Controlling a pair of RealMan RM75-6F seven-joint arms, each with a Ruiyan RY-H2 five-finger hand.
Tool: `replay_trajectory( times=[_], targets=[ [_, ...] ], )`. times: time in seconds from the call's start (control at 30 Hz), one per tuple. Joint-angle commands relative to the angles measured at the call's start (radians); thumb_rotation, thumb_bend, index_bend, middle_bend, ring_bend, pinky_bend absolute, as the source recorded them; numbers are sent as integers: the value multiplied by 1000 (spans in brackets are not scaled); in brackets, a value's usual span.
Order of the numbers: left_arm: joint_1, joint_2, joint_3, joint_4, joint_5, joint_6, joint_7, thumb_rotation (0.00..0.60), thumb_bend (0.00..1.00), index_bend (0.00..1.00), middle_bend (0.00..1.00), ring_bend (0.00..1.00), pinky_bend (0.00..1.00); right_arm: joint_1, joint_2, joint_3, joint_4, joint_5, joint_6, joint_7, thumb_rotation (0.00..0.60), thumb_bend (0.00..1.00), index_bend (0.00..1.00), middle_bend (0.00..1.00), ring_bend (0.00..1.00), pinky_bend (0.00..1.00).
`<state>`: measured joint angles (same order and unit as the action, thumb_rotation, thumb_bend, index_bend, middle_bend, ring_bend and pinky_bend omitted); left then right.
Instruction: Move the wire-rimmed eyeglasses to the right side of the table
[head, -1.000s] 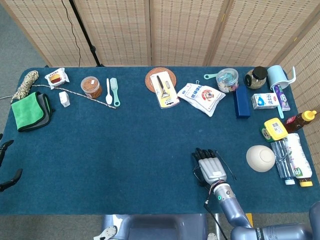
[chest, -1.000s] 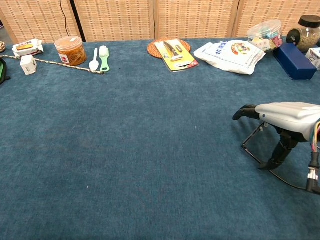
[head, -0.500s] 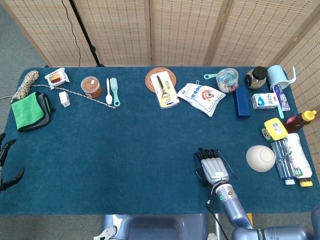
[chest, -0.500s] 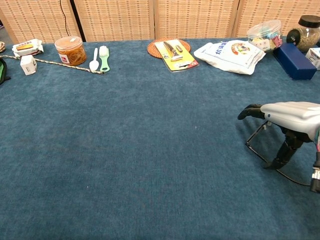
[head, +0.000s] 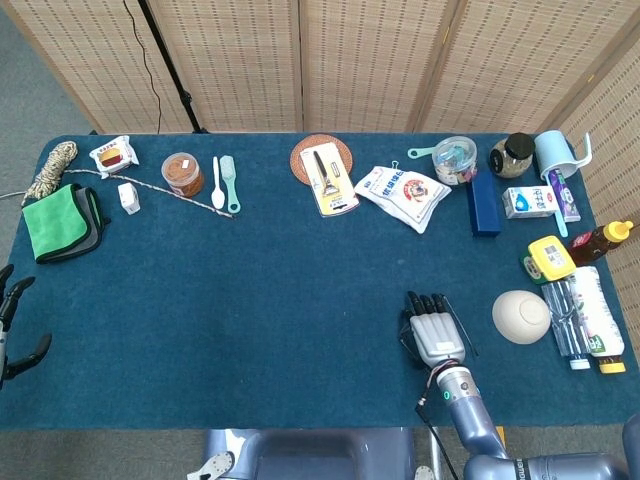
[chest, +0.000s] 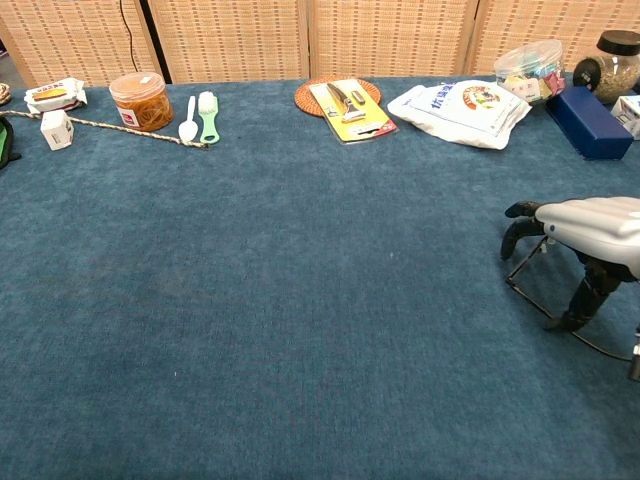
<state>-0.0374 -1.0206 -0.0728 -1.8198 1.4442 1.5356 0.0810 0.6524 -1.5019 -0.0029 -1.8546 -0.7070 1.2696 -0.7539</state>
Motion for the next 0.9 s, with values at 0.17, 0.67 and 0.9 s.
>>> replay_trajectory(
  times=[0.17,0.67,0.9],
  targets=[
    [-2,-2,0,-2,2,-1,1,600,287,152,0,29,24,-8,0,6,-6,6,19,-30,600,202,265,0,0,0],
    [-3,-2,1,-3,5,2,0,600,288,152,0,29,23,-18,12,18,6,-6,19,-55,600,217,375,0,0,0],
    [2,2,3,-1,4,7,-3,600,287,152,0,29,23,-12,20,27,29,-27,-3,-56,600,236,424,8,0,0]
  ],
)
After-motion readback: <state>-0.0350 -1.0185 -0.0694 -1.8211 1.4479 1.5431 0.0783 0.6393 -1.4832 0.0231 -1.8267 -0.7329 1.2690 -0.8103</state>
